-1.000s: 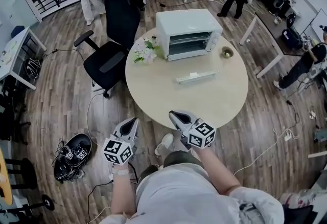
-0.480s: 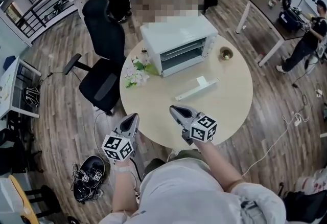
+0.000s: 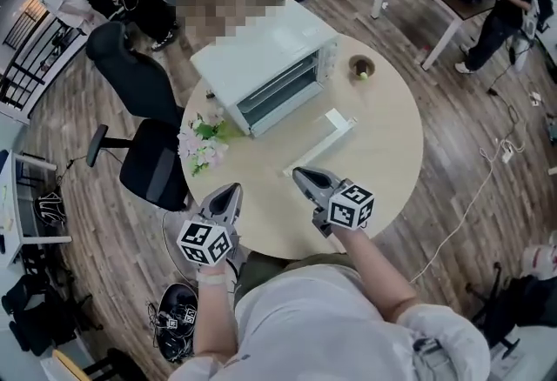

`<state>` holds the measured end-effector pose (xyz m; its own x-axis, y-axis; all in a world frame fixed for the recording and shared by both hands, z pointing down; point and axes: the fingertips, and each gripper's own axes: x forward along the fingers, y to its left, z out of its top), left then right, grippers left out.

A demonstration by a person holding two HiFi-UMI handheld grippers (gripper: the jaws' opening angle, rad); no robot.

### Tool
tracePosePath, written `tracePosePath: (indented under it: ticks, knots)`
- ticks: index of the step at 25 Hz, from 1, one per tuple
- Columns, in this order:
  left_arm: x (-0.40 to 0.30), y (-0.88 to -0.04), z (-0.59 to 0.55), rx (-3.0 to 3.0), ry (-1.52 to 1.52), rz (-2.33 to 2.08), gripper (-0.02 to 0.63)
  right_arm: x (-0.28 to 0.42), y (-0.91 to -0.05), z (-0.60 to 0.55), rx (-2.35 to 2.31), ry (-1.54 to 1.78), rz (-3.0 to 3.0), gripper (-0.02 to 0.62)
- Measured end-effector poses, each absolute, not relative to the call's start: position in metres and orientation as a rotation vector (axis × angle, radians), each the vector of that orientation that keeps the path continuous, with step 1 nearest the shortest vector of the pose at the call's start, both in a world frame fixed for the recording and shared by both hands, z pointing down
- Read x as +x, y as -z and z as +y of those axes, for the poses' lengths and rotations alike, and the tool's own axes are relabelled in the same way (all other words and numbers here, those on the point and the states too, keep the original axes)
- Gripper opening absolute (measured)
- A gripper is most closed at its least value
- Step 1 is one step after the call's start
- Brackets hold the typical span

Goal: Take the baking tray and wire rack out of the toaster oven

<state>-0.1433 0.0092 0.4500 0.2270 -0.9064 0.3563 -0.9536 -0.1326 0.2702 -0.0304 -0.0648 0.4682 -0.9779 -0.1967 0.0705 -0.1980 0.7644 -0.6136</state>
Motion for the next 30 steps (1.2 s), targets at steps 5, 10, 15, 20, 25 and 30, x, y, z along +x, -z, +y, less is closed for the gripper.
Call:
tracePosePath:
  ticks: [5, 10, 15, 20, 25, 30]
  knots:
    - [-0.146, -0.469, -0.025, 2.118, -0.182, -1.589, -0.002, -0.025, -0.487, -0.091, 0.480, -1.133, -2.919, 0.008]
    - [-0.151, -0.486, -0.054, 2.176, -0.246, -1.437, -0.002, -0.027, -0.503, -0.112, 0.662, -1.241, -2.885, 0.008]
    - [-0.161, -0.500, -0.077, 2.230, -0.306, -1.287, -0.002, -0.040, -0.520, -0.137, 0.835, -1.340, -2.845, 0.008]
    - [-0.180, -0.521, -0.086, 2.267, -0.391, -1.127, -0.002, -0.062, -0.539, -0.154, 1.020, -1.448, -2.795, 0.014]
    - [-0.200, -0.541, -0.095, 2.267, -0.425, -1.056, -0.002, -0.082, -0.552, -0.174, 1.130, -1.521, -2.779, 0.020]
    - [-0.208, -0.551, -0.102, 2.291, -0.471, -0.962, -0.002, -0.094, -0.559, -0.194, 1.249, -1.609, -2.764, 0.028]
